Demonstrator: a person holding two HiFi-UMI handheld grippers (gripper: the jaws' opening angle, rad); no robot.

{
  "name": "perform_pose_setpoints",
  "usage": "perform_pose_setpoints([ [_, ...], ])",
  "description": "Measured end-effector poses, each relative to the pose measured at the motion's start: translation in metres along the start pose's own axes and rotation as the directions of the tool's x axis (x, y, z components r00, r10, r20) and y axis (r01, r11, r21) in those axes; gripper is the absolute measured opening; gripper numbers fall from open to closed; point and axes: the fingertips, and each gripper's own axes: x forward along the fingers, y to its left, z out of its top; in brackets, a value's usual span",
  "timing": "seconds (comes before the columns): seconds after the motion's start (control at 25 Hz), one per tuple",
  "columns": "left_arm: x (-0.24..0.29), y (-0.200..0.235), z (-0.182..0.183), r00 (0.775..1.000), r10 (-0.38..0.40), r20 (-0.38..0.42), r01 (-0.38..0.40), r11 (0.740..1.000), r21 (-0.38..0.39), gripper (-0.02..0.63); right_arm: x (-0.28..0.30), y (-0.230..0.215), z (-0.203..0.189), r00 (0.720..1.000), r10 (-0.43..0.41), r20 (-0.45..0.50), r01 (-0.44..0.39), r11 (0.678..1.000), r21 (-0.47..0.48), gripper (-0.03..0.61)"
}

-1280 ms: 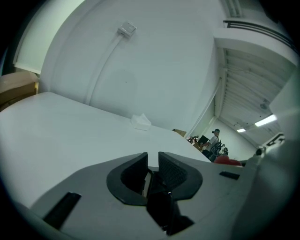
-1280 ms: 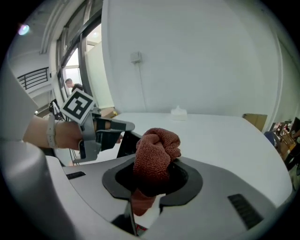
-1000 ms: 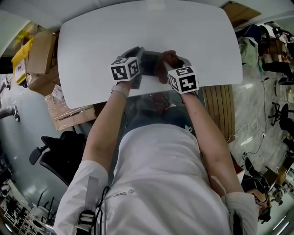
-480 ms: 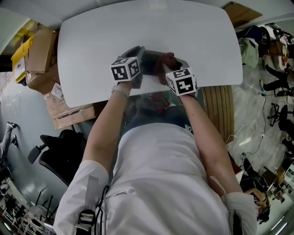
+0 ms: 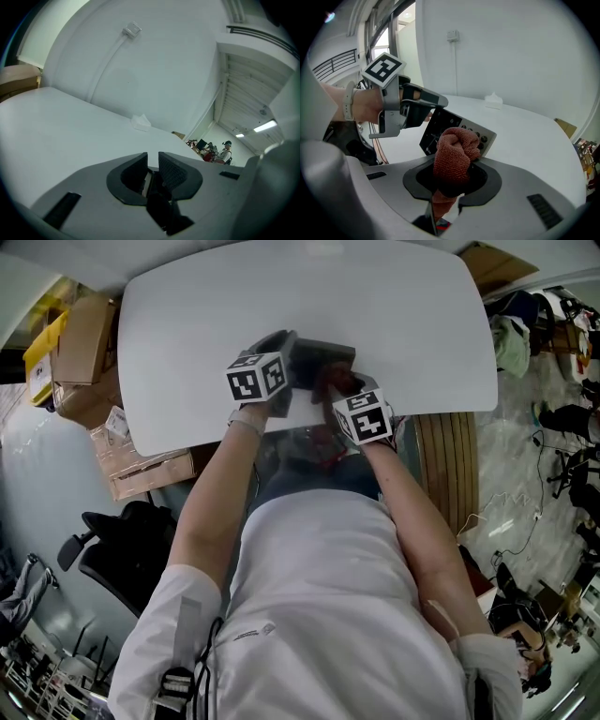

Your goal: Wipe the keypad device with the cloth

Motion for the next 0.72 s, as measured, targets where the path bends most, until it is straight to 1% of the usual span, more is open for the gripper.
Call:
perform_pose_setpoints([
  [0.16,0.0,0.0,0.0,1.0,-0.002,-0.002,0.002,1.0,-0.001,0.077,0.009,0.012,-0.023,0.998,0.034,-0.048,-0.033,0.999,0.018,0.1],
  [0.36,0.0,0.002,0.001,1.0,-0.002,0.0,0.002,1.0,0.003,0.077,0.011,0.013,-0.023,0.998,0.039,-0.043,-0.038,0.999,0.022,0.1],
  [0.6,-0.002,0.001,-0.001,1.0,-0.005,0.005,0.005,1.0,-0.002,0.077,0.012,0.021,-0.036,0.998,0.041,-0.046,-0.04,0.999,0.021,0.1],
  [0.72,-0.003,0.001,-0.001,1.0,-0.01,0.0,0.01,1.0,-0.003,0.078,0.011,0.018,-0.035,0.997,0.056,-0.052,-0.054,0.998,0.038,0.1],
])
